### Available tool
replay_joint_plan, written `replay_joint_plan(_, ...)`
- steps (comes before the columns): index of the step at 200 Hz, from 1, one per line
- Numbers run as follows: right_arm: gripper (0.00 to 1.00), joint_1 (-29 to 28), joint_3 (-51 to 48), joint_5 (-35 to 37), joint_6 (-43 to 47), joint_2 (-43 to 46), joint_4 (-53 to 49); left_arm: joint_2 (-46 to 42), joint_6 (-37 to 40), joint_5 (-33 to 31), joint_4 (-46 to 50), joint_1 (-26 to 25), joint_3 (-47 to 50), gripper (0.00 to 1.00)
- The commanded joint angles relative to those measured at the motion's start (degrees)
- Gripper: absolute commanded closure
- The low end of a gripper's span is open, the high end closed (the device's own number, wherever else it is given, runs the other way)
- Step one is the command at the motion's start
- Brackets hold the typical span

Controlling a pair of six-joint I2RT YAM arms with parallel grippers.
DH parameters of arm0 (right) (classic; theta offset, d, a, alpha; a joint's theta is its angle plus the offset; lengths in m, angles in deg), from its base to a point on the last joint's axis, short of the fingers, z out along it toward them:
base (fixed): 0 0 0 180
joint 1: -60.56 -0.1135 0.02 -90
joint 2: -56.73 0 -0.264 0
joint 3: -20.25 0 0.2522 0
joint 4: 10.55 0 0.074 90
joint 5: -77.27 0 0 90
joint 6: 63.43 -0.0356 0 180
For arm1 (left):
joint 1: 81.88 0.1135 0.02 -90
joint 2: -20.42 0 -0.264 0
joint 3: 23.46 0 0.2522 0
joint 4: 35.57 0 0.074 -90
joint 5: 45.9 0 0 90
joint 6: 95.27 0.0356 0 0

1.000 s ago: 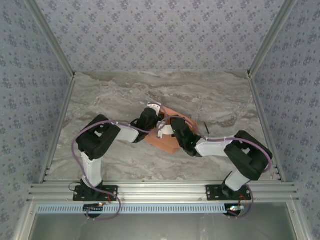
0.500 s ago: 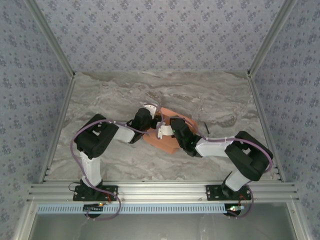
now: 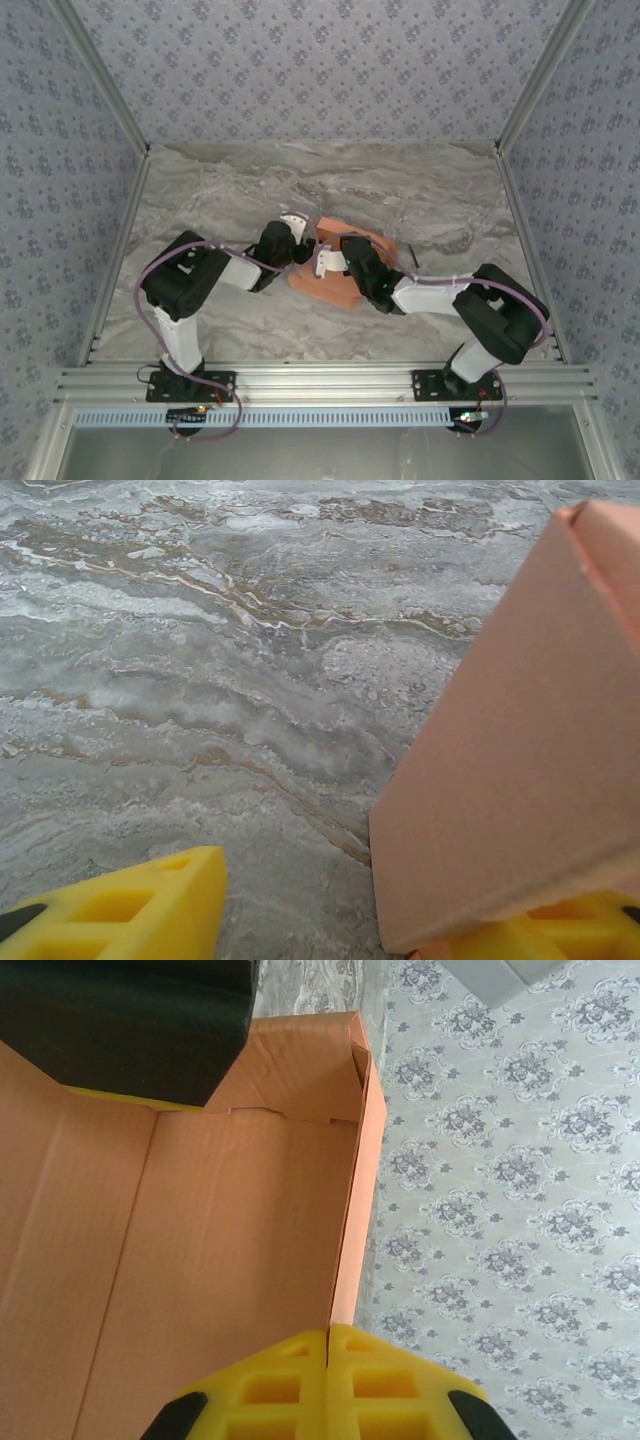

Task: Fold the paper box

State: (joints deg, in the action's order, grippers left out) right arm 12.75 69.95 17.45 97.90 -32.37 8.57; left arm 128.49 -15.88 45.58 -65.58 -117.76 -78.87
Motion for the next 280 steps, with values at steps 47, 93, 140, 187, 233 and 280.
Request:
replay_joint_plan(47,1.00,2.17,4.12,-4.17,-8.97,3.96,-14.65,-6.87,3.45,5.73,-1.95,1.77,3.42,0.41)
replay_joint_plan(93,1.00,4.25,6.13,-7.91,-12.96,5.39,-19.29,-6.91,4.37,10.56,0.47,2.84,1.83,0.41)
replay_joint_plan(140,1.00,5.35,7.21,-10.00,-15.14,5.28,-21.23,-5.84,4.80,13.72,3.33,2.87,-1.08,0.43)
replay_joint_plan(187,1.00,6.02,8.17,-10.98,-16.41,4.95,-22.50,-5.36,4.54,15.59,3.45,2.88,-2.02,0.42)
replay_joint_plan(233,1.00,7.65,10.42,-14.94,-20.15,4.57,-27.17,-2.94,5.28,18.57,5.71,2.84,-5.39,0.45)
replay_joint_plan(280,1.00,10.37,13.27,-20.36,-24.27,4.24,-31.63,-0.64,4.08,21.03,6.99,4.07,-7.22,0.46)
